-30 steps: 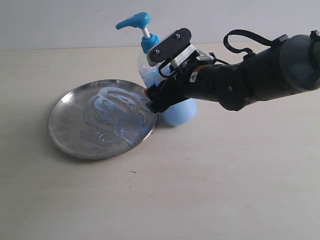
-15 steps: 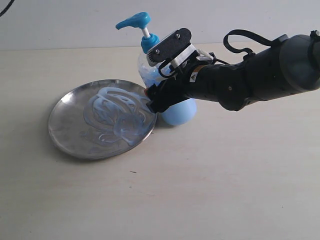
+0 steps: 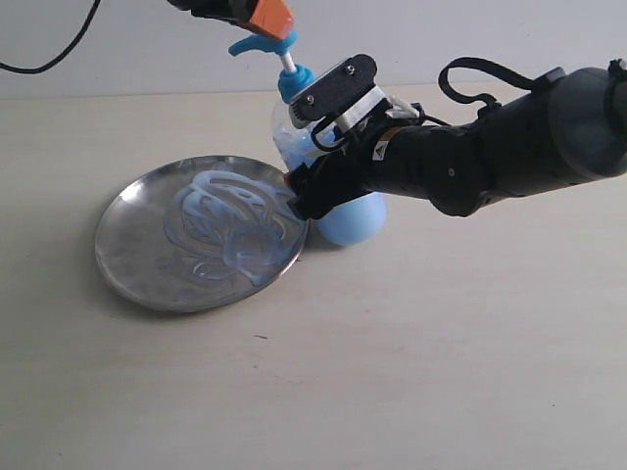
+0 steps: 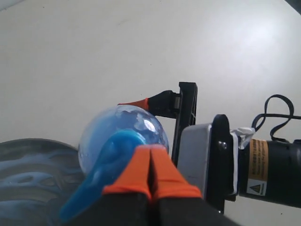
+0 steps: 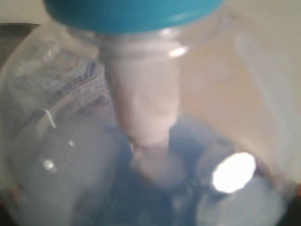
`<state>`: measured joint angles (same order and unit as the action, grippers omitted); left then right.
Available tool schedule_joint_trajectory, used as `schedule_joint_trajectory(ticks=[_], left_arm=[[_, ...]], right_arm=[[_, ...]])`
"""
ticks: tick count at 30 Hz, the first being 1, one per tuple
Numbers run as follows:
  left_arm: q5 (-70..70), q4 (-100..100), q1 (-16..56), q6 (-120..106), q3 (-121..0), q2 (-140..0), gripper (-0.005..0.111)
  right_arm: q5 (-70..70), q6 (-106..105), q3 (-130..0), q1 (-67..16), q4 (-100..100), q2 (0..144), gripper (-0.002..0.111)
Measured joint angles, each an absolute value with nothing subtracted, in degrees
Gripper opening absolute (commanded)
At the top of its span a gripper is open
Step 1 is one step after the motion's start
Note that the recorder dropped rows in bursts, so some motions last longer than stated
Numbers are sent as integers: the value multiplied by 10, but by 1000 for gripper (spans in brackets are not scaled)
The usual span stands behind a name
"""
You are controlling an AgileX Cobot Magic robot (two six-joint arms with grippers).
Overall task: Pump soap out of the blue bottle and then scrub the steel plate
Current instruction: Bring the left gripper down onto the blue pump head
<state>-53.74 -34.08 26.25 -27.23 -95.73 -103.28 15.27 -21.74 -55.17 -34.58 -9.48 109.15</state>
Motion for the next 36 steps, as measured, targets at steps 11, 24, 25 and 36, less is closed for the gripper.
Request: schedule_joint_trajectory(ticks=[11, 24, 25, 36], left_arm=[[-498, -323, 263, -272, -957, -1036, 0], [-497, -322, 263, -272, -957, -1036, 0], [-498, -322, 263, -272, -957, -1036, 0], [-511, -323, 263, -272, -960, -1040, 0]], right_arm=[[153, -219, -552, -346, -95, 1091, 0], [153, -219, -552, -346, -94, 1091, 0], [153, -219, -552, -346, -94, 1091, 0], [153, -219, -552, -346, -94, 1091, 0]])
